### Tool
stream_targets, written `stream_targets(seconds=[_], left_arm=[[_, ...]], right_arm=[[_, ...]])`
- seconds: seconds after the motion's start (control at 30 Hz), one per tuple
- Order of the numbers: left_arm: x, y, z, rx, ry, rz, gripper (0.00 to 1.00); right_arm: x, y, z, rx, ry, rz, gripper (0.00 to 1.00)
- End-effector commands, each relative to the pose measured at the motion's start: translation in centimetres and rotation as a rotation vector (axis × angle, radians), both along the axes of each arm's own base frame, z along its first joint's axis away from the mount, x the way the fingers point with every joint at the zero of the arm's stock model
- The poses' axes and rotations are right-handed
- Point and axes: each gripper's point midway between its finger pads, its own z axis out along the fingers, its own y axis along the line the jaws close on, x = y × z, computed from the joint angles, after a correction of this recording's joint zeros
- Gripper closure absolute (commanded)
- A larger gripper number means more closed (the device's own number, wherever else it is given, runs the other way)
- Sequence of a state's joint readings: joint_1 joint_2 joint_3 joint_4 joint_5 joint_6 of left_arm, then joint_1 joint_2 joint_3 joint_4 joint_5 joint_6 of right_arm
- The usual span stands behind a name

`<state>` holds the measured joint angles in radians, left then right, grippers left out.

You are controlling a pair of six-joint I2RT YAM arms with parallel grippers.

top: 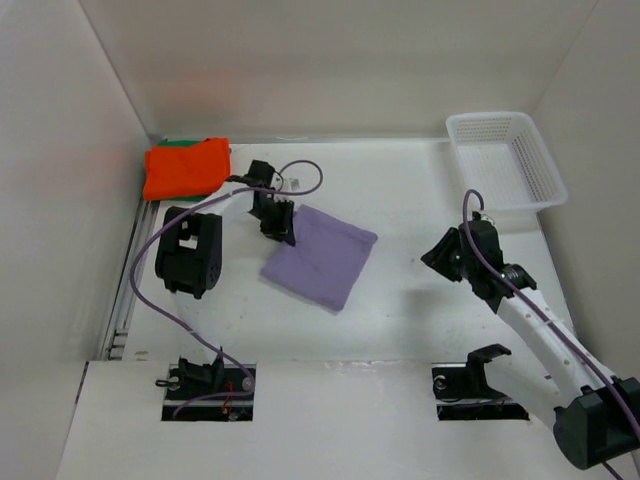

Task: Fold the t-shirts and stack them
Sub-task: Put the neatly folded tshirt into the corner of the board with the left arm

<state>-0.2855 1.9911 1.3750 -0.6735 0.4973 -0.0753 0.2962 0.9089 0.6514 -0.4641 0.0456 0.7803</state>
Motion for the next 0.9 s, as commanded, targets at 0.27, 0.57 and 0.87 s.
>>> stream_targets(seconds=[0.27,0.57,0.87], left_arm=[[19.1,10.8,11.3,0.339,-0.583,0.285,1.00],[24.5,15.7,15.8,0.506,-0.783,0.334,1.00],[25.5,23.0,20.0,0.547,-0.857,0.440,1.00]], right_arm=[[1.1,-0.1,0.7,-0.042,-0.011,0.024,0.60],[-0.2,-0.8,-0.4,-0.054,0.010,0.019,0.60],[-1.4,-1.7,-1.3,-0.061,0.030,0.005,0.60]])
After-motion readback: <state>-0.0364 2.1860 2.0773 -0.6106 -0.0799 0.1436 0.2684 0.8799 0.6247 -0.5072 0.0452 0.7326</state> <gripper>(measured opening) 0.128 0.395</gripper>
